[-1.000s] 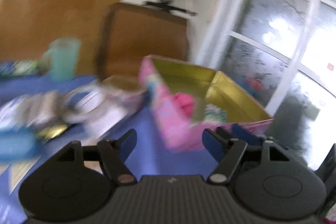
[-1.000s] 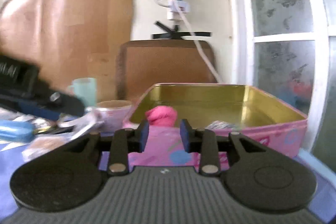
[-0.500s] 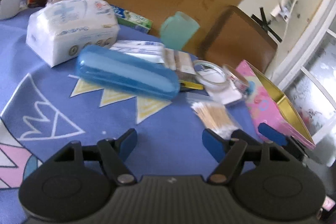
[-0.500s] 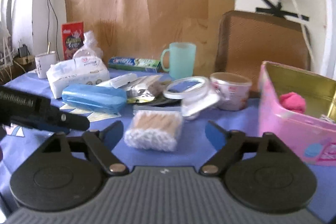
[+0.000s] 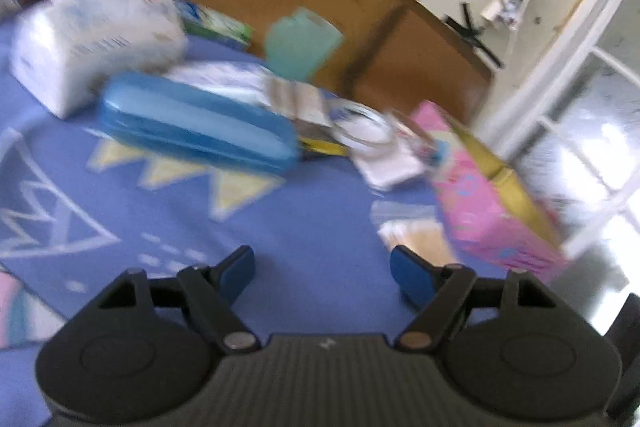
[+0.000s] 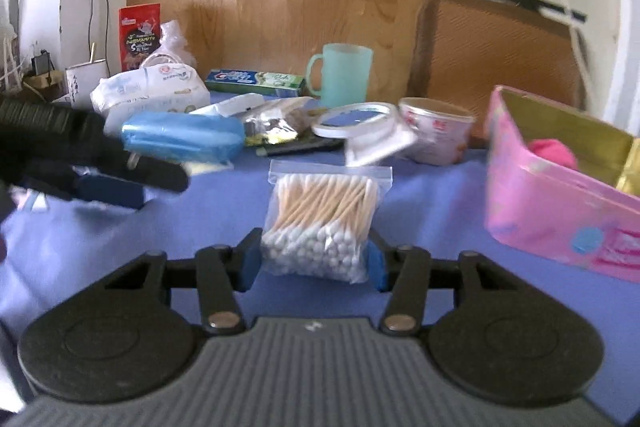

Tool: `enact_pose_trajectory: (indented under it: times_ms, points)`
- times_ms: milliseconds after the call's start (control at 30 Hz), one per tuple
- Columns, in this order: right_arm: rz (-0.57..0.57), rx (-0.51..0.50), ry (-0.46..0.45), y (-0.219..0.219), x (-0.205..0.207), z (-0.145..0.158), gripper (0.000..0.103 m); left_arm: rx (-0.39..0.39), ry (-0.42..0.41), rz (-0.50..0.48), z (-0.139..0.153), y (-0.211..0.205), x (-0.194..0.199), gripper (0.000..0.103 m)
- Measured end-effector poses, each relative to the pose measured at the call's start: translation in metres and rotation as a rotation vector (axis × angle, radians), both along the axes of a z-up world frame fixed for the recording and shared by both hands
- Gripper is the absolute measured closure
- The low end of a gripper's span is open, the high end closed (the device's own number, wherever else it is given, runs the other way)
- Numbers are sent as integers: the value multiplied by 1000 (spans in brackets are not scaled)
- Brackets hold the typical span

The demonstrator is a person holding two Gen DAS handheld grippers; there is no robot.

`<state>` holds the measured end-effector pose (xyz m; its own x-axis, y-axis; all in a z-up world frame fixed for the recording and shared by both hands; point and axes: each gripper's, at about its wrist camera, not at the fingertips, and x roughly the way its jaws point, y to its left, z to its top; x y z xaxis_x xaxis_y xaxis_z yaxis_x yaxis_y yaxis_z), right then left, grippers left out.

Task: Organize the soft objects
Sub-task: 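Grasp the bag of cotton swabs with the right gripper, then carry the cotton swab bag into the pink tin and release it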

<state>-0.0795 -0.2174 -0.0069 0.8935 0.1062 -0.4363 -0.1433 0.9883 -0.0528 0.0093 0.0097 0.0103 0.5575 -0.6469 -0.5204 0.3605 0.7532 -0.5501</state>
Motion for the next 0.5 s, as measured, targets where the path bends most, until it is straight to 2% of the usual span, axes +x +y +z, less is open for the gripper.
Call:
enact_pose_trajectory:
  times_ms: [100, 233, 267, 367, 400, 433, 500]
  points:
    - [-14, -40, -18, -3, -9, -4, 47, -50, 22, -106, 5, -23, 0, 26]
    - [-26, -25, 9, -7, -9, -9, 42, -11, 1, -210, 11, -65, -5, 28]
    - [-26, -23, 11, -6, -9, -9, 42, 8, 1, -220, 10, -73, -5, 31]
    - [-20, -12, 11, -7, -11, -9, 42, 51, 40, -227, 2, -88, -3, 49]
    - [-16, -4, 11, -8, -13, -9, 44, 48, 59, -230, -1, -90, -1, 60]
    - [-10, 1, 8, -9, -14, -8, 48, 39, 82, -239, -4, -93, 1, 64]
    - [-23, 0, -28, -11, -20, -6, 50, 29, 63, -254, 3, -98, -1, 64]
